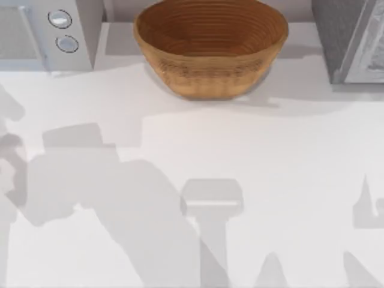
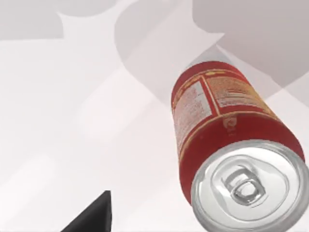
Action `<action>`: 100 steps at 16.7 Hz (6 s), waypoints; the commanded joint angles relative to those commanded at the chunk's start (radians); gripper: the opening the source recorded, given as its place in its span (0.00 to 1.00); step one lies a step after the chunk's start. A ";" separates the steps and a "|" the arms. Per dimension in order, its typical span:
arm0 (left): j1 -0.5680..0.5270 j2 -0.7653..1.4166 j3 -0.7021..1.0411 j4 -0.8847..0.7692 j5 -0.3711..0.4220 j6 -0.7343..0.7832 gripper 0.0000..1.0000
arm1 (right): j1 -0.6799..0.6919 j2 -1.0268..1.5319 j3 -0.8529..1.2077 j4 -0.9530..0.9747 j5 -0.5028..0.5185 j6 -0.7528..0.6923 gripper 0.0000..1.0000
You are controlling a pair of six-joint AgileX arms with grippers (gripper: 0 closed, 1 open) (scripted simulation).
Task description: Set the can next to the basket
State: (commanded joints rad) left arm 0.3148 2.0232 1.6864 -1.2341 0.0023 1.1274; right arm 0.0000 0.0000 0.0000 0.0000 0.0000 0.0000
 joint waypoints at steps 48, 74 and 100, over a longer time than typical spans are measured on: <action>-0.495 0.155 0.017 0.083 0.007 -0.974 0.00 | 0.000 0.000 0.000 0.000 0.000 0.000 1.00; -0.819 0.159 0.076 0.080 0.002 -1.603 0.23 | 0.000 0.000 0.000 0.000 0.000 0.000 1.00; -0.819 0.143 0.191 -0.053 0.002 -1.604 1.00 | 0.000 0.000 0.000 0.000 0.000 0.000 1.00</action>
State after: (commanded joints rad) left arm -0.5041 2.1664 1.8778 -1.2871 0.0044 -0.4765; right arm 0.0000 0.0000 0.0000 0.0000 0.0000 0.0000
